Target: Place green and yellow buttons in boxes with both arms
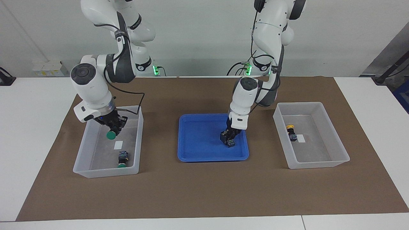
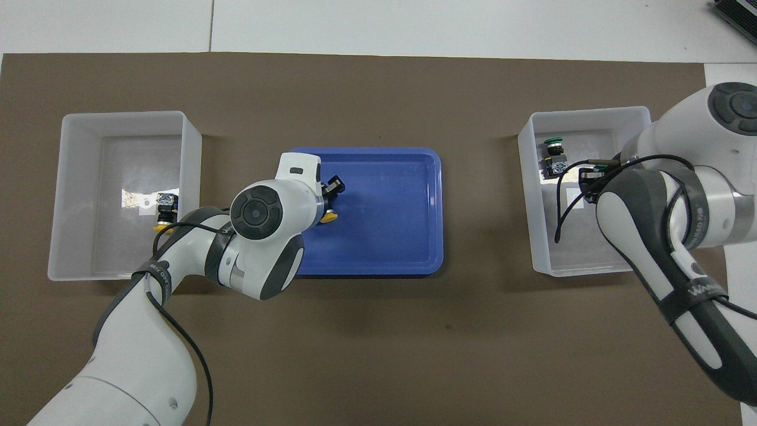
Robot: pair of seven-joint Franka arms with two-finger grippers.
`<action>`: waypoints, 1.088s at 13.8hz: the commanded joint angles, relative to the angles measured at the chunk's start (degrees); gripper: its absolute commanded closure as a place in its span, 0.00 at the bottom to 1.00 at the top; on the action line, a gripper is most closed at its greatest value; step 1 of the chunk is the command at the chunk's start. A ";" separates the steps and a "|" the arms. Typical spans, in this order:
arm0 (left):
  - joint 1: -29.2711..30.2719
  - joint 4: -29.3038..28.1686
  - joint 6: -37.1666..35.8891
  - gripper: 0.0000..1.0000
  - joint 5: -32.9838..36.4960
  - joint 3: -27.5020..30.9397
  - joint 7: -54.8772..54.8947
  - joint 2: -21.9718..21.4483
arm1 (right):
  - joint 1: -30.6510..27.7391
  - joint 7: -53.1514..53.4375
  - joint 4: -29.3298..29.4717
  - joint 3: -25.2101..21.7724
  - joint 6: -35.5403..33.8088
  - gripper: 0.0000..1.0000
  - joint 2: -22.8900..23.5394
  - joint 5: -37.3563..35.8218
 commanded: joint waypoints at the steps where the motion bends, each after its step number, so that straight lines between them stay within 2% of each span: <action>1: -0.99 5.37 -8.31 1.00 0.82 0.97 -0.22 0.41 | -1.84 -3.98 5.84 0.86 0.47 1.00 5.26 -1.64; 4: 1.38 10.84 -17.65 1.00 4.16 1.06 0.57 -0.64 | -2.28 -6.10 6.98 0.95 4.51 1.00 8.95 -1.64; 6: 3.93 12.60 -22.12 1.00 4.25 1.06 2.93 -3.09 | -2.37 -7.51 10.83 0.86 4.52 1.00 12.38 -1.46; 9: 9.28 14.71 -30.82 1.00 3.82 0.97 13.97 -6.00 | -1.93 -7.78 11.73 1.04 6.27 1.00 14.15 -1.02; 13: 16.58 19.46 -41.55 1.00 3.55 1.15 30.58 -6.36 | -1.49 -7.60 10.95 1.21 7.95 1.00 14.85 -0.85; 15: 20.53 18.76 -42.63 1.00 3.55 1.15 39.03 -6.88 | -1.49 -7.69 10.16 1.21 9.35 0.47 14.85 -0.85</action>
